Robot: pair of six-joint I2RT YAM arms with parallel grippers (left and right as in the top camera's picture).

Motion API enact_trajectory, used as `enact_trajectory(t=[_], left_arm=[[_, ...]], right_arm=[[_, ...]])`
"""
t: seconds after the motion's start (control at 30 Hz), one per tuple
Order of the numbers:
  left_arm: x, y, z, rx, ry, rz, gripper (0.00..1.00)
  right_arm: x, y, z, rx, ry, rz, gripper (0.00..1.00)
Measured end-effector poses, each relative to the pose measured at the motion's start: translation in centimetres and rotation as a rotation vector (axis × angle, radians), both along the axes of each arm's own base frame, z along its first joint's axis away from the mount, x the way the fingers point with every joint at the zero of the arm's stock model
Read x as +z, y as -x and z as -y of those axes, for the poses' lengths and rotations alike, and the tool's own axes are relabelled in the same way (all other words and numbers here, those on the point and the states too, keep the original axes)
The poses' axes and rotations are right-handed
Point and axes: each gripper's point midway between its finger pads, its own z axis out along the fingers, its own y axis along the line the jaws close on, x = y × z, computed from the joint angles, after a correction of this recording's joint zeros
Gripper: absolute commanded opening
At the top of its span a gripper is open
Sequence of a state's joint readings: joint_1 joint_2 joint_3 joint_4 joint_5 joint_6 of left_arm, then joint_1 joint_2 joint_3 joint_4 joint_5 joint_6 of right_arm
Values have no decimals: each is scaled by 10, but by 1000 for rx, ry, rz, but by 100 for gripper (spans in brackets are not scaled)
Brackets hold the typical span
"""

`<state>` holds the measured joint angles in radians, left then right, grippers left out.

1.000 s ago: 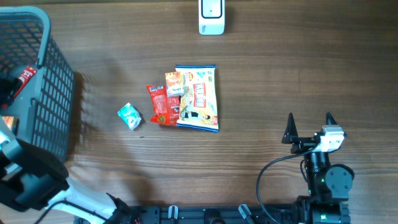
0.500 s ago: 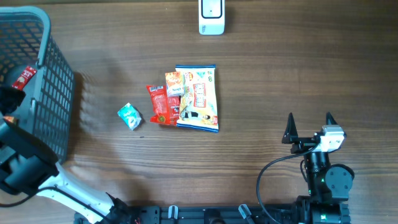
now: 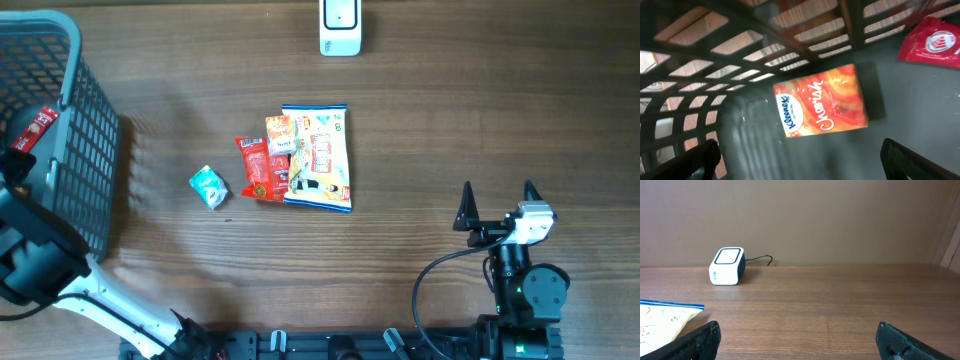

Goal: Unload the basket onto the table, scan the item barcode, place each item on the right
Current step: 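Reach the left gripper into the basket over the orange Kleenex pack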

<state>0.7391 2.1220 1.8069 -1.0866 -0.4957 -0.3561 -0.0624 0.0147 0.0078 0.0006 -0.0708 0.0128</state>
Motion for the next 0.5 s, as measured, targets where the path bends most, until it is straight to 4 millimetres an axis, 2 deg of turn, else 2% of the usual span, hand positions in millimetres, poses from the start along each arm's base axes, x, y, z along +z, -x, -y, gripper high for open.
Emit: enact_trajectory(t=[0.4, 0.5], left_arm=[[-6, -12, 4, -62, 50, 41, 99], [-16, -11, 5, -64, 52, 38, 99]], right_arm=[[0, 0, 0, 0, 0, 0, 100], [0, 0, 0, 0, 0, 0, 100]])
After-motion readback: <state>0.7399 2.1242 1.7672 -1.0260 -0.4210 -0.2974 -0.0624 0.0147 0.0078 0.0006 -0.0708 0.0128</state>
